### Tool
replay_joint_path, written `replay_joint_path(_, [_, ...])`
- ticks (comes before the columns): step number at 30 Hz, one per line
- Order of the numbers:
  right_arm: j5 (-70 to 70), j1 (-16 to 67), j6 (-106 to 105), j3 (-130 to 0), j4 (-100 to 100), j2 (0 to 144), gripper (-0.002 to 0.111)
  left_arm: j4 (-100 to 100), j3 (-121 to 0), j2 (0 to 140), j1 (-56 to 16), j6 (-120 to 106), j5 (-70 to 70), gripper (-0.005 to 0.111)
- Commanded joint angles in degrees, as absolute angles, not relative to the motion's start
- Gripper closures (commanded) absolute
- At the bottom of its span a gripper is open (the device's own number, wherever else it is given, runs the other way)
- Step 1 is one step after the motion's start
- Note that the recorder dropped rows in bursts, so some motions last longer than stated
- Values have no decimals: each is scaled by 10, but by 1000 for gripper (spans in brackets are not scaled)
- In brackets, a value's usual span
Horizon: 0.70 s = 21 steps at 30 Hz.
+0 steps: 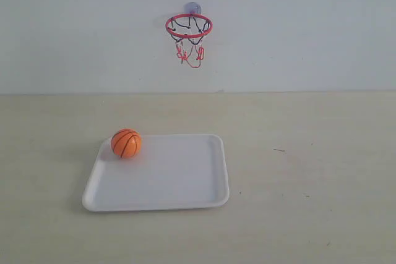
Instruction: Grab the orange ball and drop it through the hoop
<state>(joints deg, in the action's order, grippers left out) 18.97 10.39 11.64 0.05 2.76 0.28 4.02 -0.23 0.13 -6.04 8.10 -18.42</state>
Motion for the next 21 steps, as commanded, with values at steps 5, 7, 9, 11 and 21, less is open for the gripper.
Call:
replay_joint_path(5, [185,103,115,0,25,0,108,42,0,0,-63,77,-183,103])
replay_joint_path(7, [185,103,115,0,25,0,108,38,0,0,-63,81,-183,103])
replay_joint_path(9, [185,103,115,0,25,0,108,9,-2,0,-63,94,-182,103])
replay_joint_path(11, [185,103,115,0,25,0,108,-30,-31,0,-63,96,-180,103])
replay_joint_path(21, [185,103,115,0,25,0,108,-122,-154,0,-63,96,-171,103])
